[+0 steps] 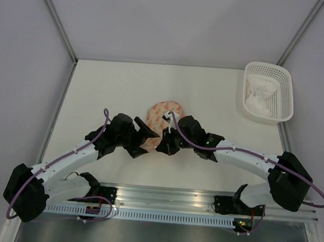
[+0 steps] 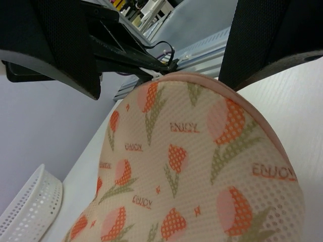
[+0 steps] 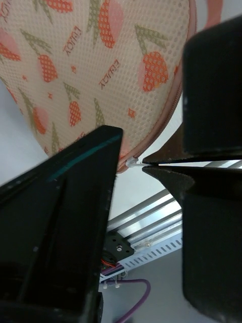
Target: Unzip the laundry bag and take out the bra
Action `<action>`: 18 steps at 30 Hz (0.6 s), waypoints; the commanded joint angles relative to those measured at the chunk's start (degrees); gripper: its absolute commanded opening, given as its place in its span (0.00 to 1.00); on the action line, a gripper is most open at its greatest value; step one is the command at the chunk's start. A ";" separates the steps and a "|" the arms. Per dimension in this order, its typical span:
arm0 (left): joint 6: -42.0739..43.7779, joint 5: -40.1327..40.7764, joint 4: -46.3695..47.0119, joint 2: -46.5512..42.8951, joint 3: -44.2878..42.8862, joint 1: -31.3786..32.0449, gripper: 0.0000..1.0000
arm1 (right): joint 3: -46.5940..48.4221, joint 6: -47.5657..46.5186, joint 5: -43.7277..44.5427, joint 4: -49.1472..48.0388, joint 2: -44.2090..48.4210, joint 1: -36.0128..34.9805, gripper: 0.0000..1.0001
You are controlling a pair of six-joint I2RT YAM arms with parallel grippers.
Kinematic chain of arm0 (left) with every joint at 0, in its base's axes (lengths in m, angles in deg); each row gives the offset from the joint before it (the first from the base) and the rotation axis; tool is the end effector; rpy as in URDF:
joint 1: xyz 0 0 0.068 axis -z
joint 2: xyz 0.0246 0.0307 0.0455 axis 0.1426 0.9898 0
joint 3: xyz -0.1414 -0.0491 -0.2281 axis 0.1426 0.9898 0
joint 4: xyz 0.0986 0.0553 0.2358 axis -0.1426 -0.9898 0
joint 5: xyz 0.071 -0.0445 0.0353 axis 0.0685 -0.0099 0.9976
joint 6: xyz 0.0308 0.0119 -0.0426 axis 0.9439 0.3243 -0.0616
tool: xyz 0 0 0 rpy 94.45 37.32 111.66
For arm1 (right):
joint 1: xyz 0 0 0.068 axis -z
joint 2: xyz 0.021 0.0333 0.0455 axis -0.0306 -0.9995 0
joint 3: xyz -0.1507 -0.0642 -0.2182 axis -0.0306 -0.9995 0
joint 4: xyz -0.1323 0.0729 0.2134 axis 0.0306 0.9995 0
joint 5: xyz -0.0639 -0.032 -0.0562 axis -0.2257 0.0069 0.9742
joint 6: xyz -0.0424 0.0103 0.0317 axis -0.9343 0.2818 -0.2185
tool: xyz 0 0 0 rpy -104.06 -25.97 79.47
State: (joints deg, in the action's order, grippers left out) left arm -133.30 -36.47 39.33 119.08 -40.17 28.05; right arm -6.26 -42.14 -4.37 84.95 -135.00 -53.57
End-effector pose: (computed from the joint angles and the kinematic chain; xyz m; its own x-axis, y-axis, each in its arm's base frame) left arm 0.1683 -0.1306 0.2227 -0.7451 -0.6667 0.0168 -0.4624 0.4984 -0.7333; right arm 0.1759 0.2425 0.2318 -0.6865 -0.2374 -0.6873 -0.6888 0.5151 0.5101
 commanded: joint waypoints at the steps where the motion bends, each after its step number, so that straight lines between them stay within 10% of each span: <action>1: -3.00 -0.92 -1.73 -2.01 -2.84 0.75 1.00 | 4.16 -2.84 2.49 -3.35 -2.03 -0.22 0.01; 10: -4.84 3.83 -11.85 -14.15 -0.56 0.66 1.00 | 5.57 -5.13 6.02 -3.35 -6.43 -0.22 0.01; 18: -8.62 1.38 -2.46 -5.30 6.74 0.84 1.00 | 5.49 -4.78 5.49 -4.14 -5.55 -0.22 0.00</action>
State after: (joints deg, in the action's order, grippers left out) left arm -137.96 -33.32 32.18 109.07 -35.74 28.53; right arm -2.85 -45.94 0.60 84.23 -141.36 -53.65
